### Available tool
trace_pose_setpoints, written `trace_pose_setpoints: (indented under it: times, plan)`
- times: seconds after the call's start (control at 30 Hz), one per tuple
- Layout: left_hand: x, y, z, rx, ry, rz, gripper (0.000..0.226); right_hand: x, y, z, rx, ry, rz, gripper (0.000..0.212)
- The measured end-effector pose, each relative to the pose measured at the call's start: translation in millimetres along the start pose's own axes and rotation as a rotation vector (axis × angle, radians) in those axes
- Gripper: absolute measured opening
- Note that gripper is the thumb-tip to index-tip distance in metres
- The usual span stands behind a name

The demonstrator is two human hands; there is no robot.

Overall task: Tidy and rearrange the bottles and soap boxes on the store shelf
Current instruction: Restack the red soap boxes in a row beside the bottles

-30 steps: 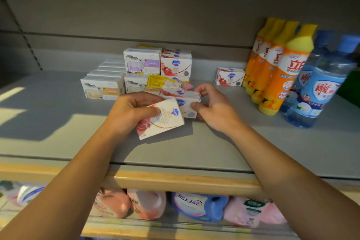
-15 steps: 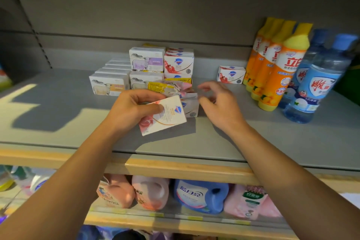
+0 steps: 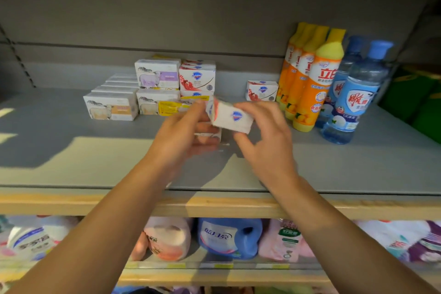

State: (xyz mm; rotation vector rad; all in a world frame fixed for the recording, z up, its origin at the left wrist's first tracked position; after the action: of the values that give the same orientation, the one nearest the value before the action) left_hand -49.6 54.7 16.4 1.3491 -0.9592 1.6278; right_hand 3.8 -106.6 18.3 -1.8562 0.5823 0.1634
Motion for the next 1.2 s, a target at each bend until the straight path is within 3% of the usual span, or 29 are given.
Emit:
trace_pose_setpoints:
  times: [0.07,0.17,0.23,0.4,0.47,0.53,0.6,0.73,1.0,1.2]
  plan:
    - [-1.7,5.2,17.8,-0.16,0.159,-0.098,0.035,-3.0,4.1,1.6,0.004,0.075,-0.105,0.036]
    - [-0.1,0.0,22.4,-0.142,0.271,-0.024,0.018,-2.5,9.4,3.4,-0.065,0.055,-0.203,0.037]
    - [3.5,-6.7,19.1,-0.177,0.233,0.048,0.024,2.0,9.3,-0.7,-0.081,0.001,-0.198,0.034]
    - [12.5,-30.0,13.7,-0.302,-0.044,0.131,0.041,32.1,-23.7,-11.6,0.025,-0.153,0.245,0.046]
    - [17.8,-39.9,16.0,-0.384,-0.115,0.169,0.041,46.3,-40.7,-6.0,-0.046,-0.275,0.437,0.05]
    - [22.4,-50.3,19.7,-0.418,-0.172,0.202,0.036,58.6,-52.2,-0.7,-0.113,-0.336,0.498,0.037]
    - [24.5,-63.5,21.2,-0.324,-0.186,0.215,0.027,68.3,-58.0,1.2,-0.087,-0.417,0.526,0.025]
    - [25.9,-86.4,20.3,-0.08,-0.19,0.255,0.008,85.2,-53.6,8.3,-0.045,-0.546,0.548,0.024]
    - [20.7,-87.7,25.3,0.001,-0.145,0.348,0.01,90.2,-45.9,16.5,-0.115,-0.633,0.554,0.033]
    - [22.5,-83.9,25.8,0.021,-0.25,0.373,0.012,85.6,-46.4,14.5,-0.151,-0.52,0.541,0.057]
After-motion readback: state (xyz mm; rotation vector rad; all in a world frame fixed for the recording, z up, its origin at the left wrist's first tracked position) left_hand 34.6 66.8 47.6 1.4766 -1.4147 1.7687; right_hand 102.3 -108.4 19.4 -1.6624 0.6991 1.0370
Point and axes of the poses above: each hand's wrist, its own y-axis away from the middle knuckle, its own z-axis out of the palm, x = y × z, the point moved 3 cm from there along -y, towards the middle knuckle
